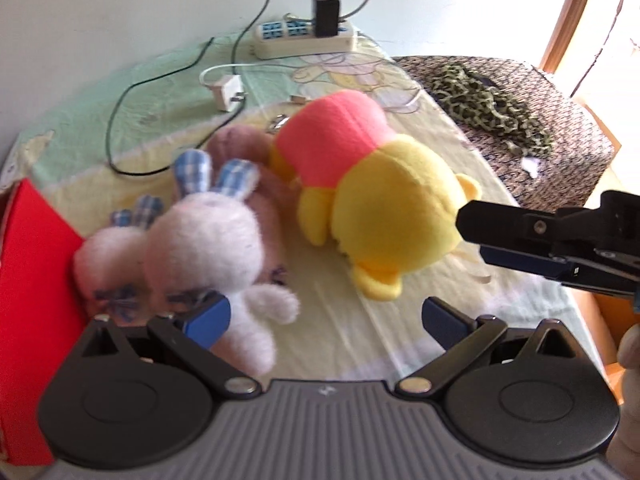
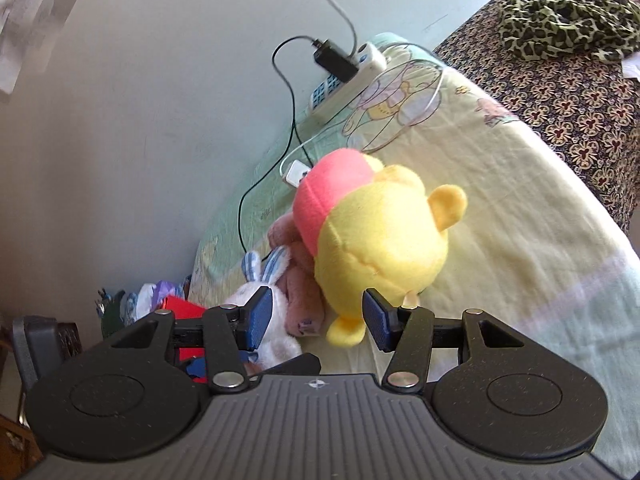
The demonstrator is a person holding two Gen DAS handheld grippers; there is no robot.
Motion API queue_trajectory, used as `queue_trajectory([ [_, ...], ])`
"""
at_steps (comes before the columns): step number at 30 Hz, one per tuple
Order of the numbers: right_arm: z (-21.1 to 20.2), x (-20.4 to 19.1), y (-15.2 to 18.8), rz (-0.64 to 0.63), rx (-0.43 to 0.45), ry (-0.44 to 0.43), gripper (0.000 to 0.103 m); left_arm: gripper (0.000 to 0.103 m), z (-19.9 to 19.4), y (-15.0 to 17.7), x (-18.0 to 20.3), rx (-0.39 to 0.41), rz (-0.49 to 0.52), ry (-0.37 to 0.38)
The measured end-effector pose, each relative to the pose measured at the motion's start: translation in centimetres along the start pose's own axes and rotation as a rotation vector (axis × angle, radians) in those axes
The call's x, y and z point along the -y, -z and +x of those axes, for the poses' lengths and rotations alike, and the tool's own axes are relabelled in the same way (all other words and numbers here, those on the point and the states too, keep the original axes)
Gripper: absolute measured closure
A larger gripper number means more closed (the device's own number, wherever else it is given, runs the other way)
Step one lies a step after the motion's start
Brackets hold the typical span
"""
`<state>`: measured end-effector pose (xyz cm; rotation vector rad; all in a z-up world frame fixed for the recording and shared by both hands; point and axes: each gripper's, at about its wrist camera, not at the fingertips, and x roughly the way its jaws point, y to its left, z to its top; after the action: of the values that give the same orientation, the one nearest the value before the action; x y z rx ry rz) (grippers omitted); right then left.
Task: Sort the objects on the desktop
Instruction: 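Move the right gripper over to the yellow tiger plush on the bed, then grasp the yellow tiger plush with the right gripper and lift it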
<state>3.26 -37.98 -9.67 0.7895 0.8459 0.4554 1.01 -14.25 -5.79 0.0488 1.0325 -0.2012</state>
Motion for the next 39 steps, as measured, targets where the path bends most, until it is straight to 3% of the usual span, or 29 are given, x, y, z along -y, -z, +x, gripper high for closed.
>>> queue_trajectory([
  [5,-0.6,2.2,-1.6,0.113,0.076,0.001,0.047,0.001,1.6,-1.2,1.3,-0.004,0.032,0.034],
  [12,0.8,3.0,-4.2,0.046,0.11,0.071,0.044,0.001,3.9,-2.2,2.3,-0.017,0.045,0.073],
  [22,5.4,5.4,-6.0,0.011,0.054,0.118,0.042,0.001,6.6,-3.1,2.6,-0.039,0.04,0.138],
  [29,7.6,6.7,-5.8,0.063,-0.009,0.073,0.042,0.002,7.8,-3.2,3.0,-0.035,0.069,0.156],
  [33,7.7,6.7,-5.3,0.093,-0.042,-0.011,0.052,0.003,8.4,-3.2,3.2,-0.043,0.086,0.152],
  [39,5.9,5.2,-4.2,0.042,-0.051,-0.067,0.056,0.003,8.5,-3.0,3.4,-0.046,0.084,0.153],
])
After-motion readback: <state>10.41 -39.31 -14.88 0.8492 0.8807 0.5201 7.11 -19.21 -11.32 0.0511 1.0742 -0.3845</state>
